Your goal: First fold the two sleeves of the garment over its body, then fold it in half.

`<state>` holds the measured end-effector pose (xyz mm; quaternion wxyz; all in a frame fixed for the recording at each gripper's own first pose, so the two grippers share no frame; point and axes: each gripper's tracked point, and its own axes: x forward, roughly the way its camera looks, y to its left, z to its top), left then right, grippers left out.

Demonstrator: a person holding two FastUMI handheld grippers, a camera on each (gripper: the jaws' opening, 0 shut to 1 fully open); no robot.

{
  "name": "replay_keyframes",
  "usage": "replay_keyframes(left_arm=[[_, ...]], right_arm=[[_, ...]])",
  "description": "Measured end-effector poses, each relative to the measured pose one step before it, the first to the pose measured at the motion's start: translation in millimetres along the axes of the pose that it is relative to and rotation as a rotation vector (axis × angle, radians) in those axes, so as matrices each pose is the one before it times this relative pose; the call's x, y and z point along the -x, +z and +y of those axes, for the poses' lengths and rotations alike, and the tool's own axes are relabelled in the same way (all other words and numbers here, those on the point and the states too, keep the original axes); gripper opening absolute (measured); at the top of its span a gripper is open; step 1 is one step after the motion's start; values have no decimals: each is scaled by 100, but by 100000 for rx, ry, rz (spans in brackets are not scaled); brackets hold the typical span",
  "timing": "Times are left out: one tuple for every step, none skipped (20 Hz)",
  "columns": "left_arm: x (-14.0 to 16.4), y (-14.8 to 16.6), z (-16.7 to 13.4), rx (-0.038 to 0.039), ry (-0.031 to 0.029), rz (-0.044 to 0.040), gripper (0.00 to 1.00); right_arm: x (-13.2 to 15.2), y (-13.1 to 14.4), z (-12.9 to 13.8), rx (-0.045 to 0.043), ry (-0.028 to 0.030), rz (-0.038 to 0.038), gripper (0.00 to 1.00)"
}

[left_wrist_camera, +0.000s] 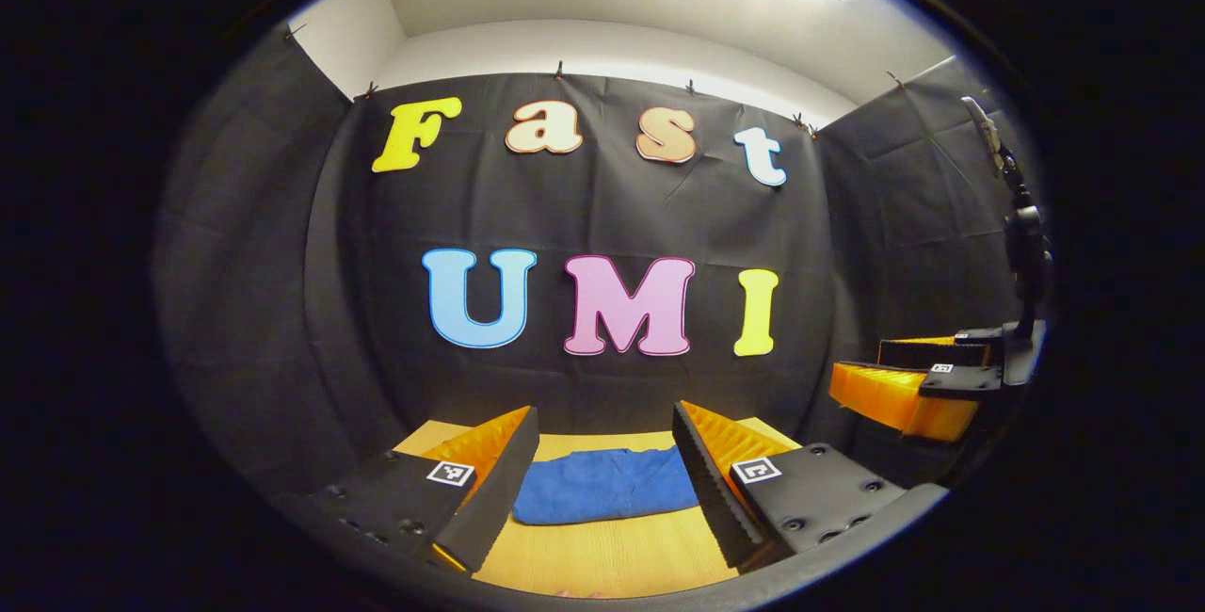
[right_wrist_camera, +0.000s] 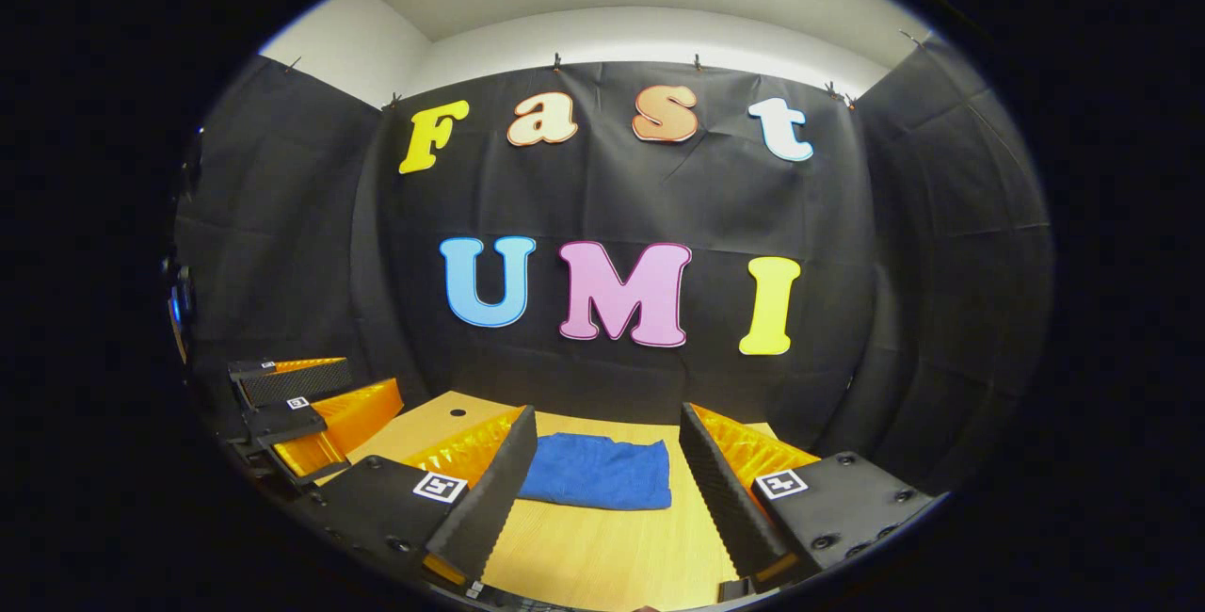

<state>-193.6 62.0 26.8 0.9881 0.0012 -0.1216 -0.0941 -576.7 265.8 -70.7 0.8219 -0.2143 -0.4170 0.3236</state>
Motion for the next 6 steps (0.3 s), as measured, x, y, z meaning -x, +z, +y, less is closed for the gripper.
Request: replay_keyframes(left_arm=[[65, 195, -351, 221, -1080, -676, 82], [61, 93, -282, 79, -907, -304, 82], [68, -274, 110, 45, -32, 49, 82], [102, 60, 200, 203, 28, 142, 82], [28, 58, 82, 432, 116, -126, 82], [224, 119, 284, 479, 531, -176, 82]], right_arm=[[15, -205, -2, 48, -144, 1048, 95], [-38, -134, 357, -715, 441, 761, 96], [-39, -97, 316, -666, 343, -9, 96], [-92, 112, 123, 131, 113, -129, 96], [25, -40, 117, 653, 169, 14, 96], [106, 262, 371, 767, 482, -400, 95]])
